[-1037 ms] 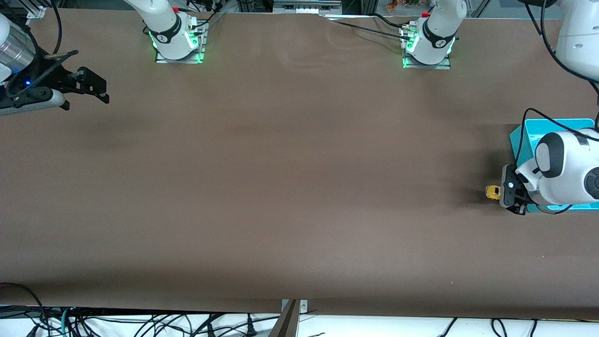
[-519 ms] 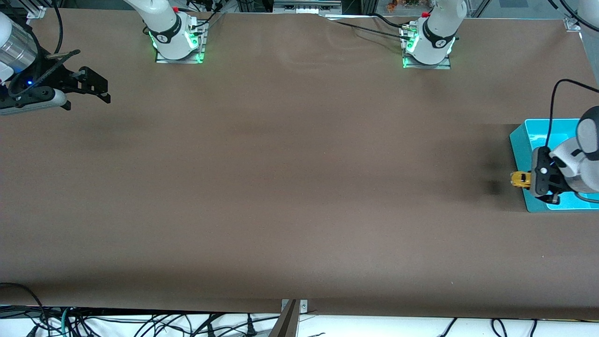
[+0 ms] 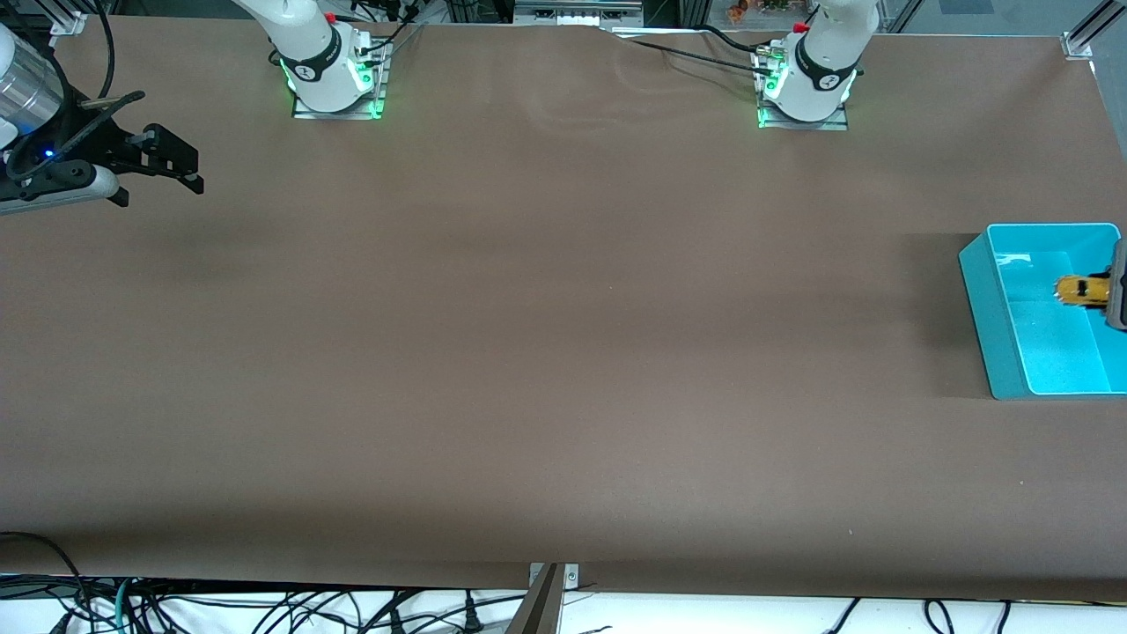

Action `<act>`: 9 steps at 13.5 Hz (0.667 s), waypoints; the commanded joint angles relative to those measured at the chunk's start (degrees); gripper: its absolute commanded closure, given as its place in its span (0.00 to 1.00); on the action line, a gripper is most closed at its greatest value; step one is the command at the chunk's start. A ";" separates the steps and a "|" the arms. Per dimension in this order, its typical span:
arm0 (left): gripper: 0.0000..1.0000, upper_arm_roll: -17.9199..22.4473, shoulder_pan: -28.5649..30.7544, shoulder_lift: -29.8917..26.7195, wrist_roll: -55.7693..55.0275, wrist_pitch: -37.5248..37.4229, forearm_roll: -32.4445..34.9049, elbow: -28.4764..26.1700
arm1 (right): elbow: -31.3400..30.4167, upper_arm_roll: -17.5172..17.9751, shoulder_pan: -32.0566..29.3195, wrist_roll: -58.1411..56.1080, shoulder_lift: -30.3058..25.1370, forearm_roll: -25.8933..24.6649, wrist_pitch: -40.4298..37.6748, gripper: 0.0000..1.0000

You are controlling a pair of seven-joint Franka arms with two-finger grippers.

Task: Wind and store yellow beetle car
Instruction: 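Lift the car with the left gripper and move it into the bin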

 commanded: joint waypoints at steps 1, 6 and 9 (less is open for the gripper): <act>0.86 -0.80 2.05 0.51 1.25 4.13 2.89 -2.91 | 0.86 -0.27 0.42 0.22 -0.14 -0.51 -0.78 0.00; 0.86 -0.80 7.42 1.12 2.92 22.48 3.07 -14.50 | 0.95 -0.18 0.42 0.13 -0.23 -0.51 -0.78 0.00; 0.86 -0.89 9.71 5.25 3.18 27.43 3.07 -14.97 | 0.95 -0.18 0.42 0.13 -0.23 -0.51 -0.87 0.00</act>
